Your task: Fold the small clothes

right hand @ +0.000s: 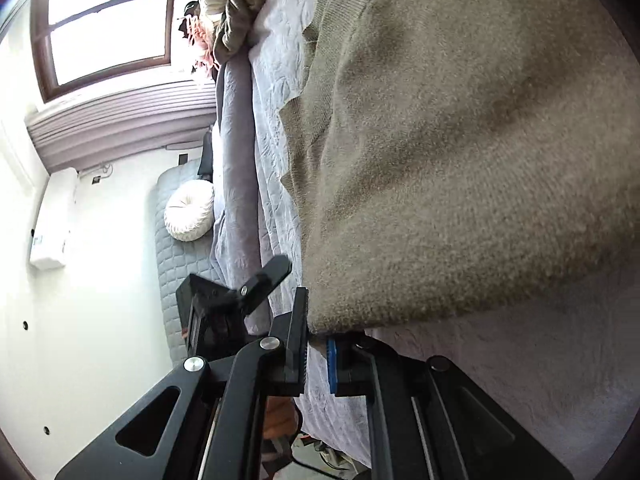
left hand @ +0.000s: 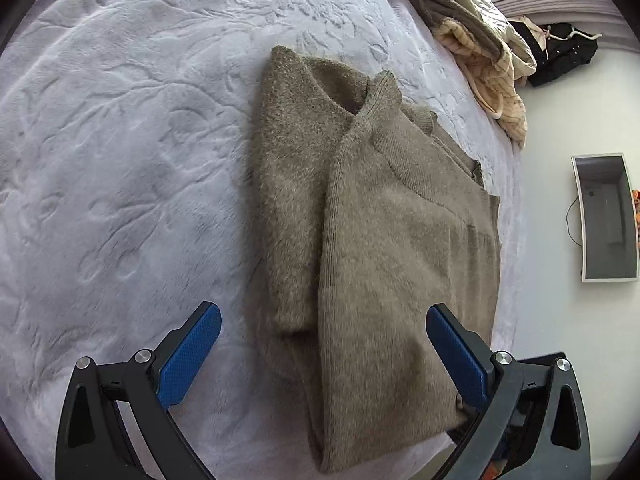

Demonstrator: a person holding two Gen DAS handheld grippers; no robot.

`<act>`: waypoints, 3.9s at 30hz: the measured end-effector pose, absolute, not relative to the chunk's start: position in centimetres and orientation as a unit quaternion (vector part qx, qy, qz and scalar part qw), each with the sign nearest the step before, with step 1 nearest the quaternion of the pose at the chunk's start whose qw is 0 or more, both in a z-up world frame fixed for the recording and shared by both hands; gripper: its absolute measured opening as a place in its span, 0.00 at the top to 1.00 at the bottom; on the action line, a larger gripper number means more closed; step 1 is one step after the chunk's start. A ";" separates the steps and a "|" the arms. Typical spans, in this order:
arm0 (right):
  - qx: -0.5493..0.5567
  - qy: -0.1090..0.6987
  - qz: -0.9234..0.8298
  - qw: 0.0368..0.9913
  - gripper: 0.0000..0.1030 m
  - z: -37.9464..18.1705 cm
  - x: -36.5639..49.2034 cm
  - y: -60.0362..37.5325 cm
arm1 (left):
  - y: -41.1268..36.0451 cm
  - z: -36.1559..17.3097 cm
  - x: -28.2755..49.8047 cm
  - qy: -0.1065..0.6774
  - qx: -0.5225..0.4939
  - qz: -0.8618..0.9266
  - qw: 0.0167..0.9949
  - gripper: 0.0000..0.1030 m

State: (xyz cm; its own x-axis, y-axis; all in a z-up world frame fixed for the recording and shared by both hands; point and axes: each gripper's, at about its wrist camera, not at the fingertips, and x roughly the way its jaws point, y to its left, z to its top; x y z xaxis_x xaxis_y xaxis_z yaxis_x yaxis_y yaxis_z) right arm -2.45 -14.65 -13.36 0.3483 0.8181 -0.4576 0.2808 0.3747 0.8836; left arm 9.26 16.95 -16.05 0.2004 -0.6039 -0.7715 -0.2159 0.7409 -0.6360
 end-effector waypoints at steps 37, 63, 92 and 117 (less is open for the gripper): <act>0.249 0.651 0.165 0.698 0.81 -12.5 2.5 -21.6 | 7.5 -7.9 13.7 0.580 -0.303 -0.166 0.738 0.78; 0.416 0.570 0.094 0.702 0.78 -12.2 0.7 -38.7 | -19.7 -8.5 16.7 0.622 -0.057 -0.233 0.745 0.78; 0.500 0.527 0.149 0.671 0.44 -11.9 9.6 -39.7 | -6.3 -10.5 18.4 0.592 -0.041 -0.012 0.805 0.35; 0.313 0.549 0.043 0.774 0.79 -7.1 7.6 -42.1 | -7.5 -9.4 18.0 0.591 0.012 -0.051 0.805 0.17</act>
State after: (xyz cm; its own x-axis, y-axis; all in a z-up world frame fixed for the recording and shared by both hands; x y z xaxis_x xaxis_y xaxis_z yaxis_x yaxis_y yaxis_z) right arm 7.62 -42.12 -7.12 0.3932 0.4102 -0.8229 0.2775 0.8003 0.5315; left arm 18.03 -7.50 -9.39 0.2956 -0.0677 -0.9529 0.0959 0.9946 -0.0409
